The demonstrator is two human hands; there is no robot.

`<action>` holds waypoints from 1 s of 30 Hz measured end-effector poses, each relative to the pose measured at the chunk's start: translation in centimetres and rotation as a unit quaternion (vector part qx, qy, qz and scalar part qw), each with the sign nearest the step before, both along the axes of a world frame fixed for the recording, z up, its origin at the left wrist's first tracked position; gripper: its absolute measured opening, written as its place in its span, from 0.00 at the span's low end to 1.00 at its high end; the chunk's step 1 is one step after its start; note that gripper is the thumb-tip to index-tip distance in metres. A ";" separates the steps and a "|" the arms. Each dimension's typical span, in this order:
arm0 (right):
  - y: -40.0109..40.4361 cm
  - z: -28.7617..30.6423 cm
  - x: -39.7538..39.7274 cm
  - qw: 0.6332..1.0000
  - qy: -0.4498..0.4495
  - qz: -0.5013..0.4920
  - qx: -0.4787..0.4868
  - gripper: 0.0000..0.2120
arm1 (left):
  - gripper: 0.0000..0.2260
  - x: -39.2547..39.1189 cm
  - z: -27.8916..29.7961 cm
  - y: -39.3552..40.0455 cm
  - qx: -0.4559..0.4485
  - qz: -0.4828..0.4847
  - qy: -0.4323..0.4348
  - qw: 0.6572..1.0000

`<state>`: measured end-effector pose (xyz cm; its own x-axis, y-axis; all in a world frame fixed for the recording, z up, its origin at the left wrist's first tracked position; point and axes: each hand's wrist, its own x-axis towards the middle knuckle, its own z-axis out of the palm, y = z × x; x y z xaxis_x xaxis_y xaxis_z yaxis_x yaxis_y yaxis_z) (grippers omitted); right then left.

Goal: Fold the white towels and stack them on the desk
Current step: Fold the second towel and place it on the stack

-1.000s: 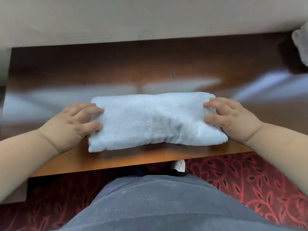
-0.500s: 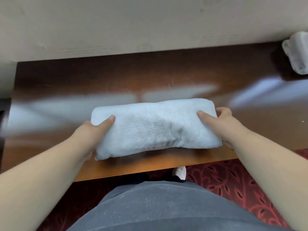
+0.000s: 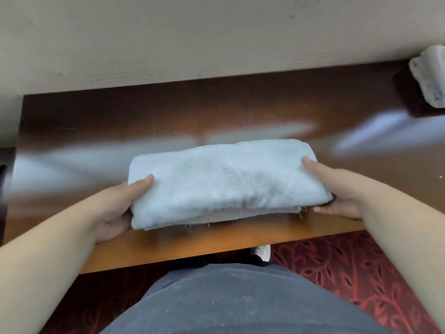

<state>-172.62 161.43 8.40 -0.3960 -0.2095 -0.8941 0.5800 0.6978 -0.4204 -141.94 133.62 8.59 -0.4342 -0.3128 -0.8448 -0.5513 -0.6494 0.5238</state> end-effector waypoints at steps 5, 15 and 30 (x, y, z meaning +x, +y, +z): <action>-0.6 0.1 -0.5 0.987 -0.113 -0.083 -0.080 0.25 | 0.07 -0.9 0.4 -1.2 0.081 0.097 0.033 0.991; -11.4 0.1 -6.0 0.956 -0.106 -0.214 -0.172 0.18 | 0.16 -9.9 1.3 -7.3 0.171 0.286 0.051 0.941; -13.1 -7.0 -2.8 0.686 0.500 0.524 0.066 0.32 | 0.29 -12.0 -7.9 -4.0 -0.626 -0.496 -0.099 0.594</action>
<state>-175.44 148.30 1.43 -0.5193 -0.7912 -0.3232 -0.8024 0.5815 -0.1343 -153.90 129.66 0.65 -0.8602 -0.4226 -0.2855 -0.4686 0.8758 0.1153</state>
